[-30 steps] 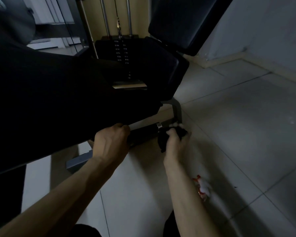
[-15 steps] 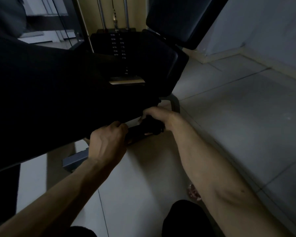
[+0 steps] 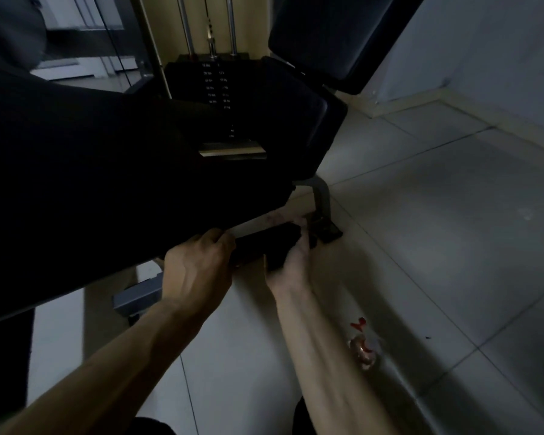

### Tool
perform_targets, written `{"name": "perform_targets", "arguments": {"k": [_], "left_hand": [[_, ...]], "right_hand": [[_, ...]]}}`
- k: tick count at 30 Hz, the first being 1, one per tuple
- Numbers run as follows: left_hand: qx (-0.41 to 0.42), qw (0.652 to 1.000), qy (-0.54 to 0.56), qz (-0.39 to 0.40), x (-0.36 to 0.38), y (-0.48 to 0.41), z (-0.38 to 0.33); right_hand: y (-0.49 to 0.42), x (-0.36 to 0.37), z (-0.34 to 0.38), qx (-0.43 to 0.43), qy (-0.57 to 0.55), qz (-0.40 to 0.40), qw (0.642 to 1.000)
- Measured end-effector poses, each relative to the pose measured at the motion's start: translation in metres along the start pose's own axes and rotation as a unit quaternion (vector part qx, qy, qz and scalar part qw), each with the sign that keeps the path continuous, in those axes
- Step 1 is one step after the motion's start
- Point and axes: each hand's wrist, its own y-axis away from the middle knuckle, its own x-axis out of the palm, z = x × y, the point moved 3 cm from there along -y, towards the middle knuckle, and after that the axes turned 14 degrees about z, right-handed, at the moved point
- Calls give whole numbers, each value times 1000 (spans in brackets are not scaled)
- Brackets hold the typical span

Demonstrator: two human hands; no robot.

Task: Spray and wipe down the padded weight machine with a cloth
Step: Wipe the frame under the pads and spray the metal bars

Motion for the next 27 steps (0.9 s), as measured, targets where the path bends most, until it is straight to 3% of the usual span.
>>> {"name": "perform_targets", "arguments": {"k": [3,9,11,13,15,17,18,20,21,24,27], "left_hand": [[12,1000,4,-17,0,2,2],[52,995,74,-29,-15,23,2],[68,991,110,-43,-20,44,7],[26,987,153,-40,-27,66,17],[-67,971,227,-17,-34,81,26],[-161,921,353,42,-35,80,34],[-203,865,452,84,-33,77,36],[-280,715,625,142,-31,75,36],[-295,670,665,146,-31,75,36],[-304,643,691,133,-25,75,36],[-319,621,704,129,-25,77,32]], "right_hand": [[30,7,-26,-34,190,-75,978],[75,25,-45,-32,363,-2,931],[83,13,-22,-82,369,-19,926],[80,6,7,-162,403,-55,899],[67,5,30,-235,459,-83,853],[48,10,30,-264,521,-68,809],[42,14,25,-266,550,-65,789],[36,21,6,-263,600,-46,754],[38,31,-8,-252,630,-12,735],[58,53,-58,-236,697,73,673],[70,49,-70,-256,684,138,669]]}}
